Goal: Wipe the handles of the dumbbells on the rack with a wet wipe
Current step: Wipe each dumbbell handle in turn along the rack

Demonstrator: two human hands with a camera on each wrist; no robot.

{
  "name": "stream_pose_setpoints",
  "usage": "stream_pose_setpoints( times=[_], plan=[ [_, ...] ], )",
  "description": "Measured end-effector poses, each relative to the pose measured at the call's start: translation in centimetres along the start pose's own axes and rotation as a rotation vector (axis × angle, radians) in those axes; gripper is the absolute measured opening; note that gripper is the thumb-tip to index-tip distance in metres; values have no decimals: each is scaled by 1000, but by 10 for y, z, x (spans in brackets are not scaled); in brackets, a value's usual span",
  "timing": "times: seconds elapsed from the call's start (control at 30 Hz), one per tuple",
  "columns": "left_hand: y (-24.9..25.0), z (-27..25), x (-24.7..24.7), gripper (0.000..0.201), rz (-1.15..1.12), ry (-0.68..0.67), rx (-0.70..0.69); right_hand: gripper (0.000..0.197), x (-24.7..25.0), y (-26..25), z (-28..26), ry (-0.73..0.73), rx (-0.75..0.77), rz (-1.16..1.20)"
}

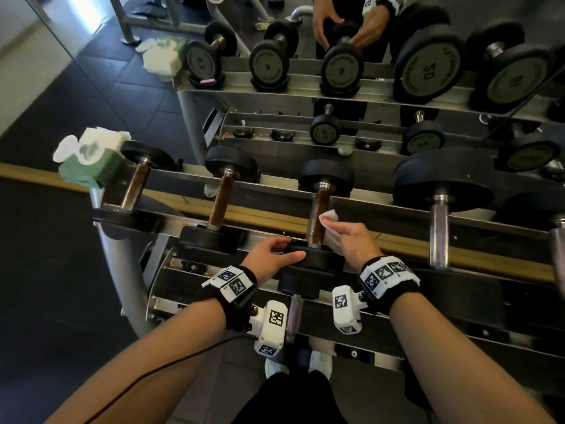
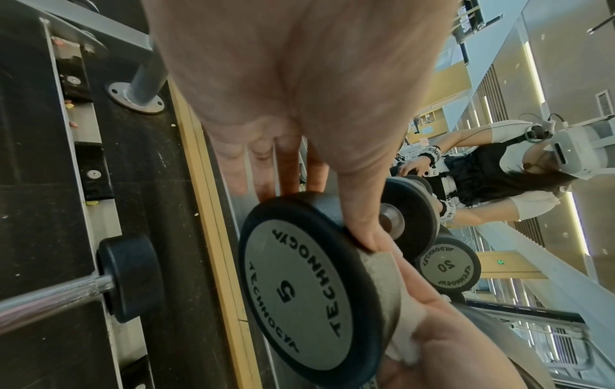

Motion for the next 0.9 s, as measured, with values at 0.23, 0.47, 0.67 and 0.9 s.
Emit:
stream_pose_setpoints(
  times=[0.23,0.47,0.67,0.9],
  plan=[
    [3,-4,-1,61,-28,-17,16,23,35,-32,8,332,178,-97],
    [7,-7,-3,52,-20,30,19,42,-17,3,11,21,32,-167],
    [15,-14,-4,53,21,22,34,20,0,-5,-7,-12,-11,-294],
    [51,-29,7,55,313,132,-22,32,36,-72,-37,26,101,-223]
  ],
)
Point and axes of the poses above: each hand's wrist, its own z-axis towards the middle knuckle, its own x-axis out of the back of the hand, y = z × x, the point moved 9 cm from there along z, towards the middle knuckle, and after that the axes turned 13 degrees about z, right-handed, at the moved point
